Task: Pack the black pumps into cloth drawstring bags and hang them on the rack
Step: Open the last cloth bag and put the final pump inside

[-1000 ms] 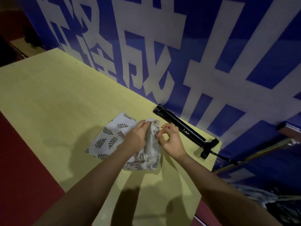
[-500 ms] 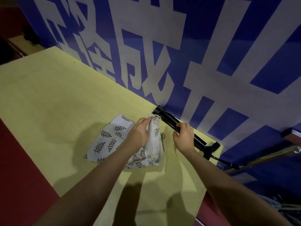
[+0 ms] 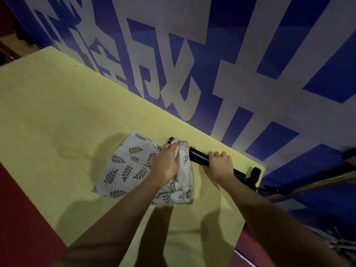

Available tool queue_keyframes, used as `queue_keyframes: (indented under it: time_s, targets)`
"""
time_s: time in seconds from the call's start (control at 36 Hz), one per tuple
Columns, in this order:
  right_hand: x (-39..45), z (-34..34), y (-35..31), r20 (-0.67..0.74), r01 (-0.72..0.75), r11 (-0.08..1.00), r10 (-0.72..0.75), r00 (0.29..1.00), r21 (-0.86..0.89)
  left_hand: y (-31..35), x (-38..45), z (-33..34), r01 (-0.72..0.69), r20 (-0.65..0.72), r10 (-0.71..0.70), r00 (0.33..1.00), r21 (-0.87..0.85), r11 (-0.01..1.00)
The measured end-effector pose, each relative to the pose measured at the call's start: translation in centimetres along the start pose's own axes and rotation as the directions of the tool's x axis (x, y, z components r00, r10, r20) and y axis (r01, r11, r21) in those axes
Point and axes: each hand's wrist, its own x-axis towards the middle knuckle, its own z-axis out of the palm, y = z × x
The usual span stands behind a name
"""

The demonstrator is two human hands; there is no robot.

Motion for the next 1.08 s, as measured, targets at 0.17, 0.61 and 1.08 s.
queue_keyframes:
  time_s: [0.17, 0.61, 1.08]
  targets:
    - [-0.8, -1.5, -0.6, -0.021, 0.017, 1.000, -0.017, 1.000, 0.024, 0.2, -1.2, -0.1, 0.057, -0.058, -0.057, 0.997, -0.004, 0.998]
    - [-9.6, -6.9, -0.6, -0.250, 0.066, 0.808, 0.103, 0.963, 0.585, 1.5, -6.0, -2.5, -0.076, 0.071, 0.082, 0.994, -0.093, 0.993]
    - [-18.0, -7.6, 0.6, -0.115, 0.088, 0.912, -0.045, 0.992, 0.402, 2.0, -10.6, -6.4, -0.146, 0.014, 0.159, 0.987, -0.324, 0.935]
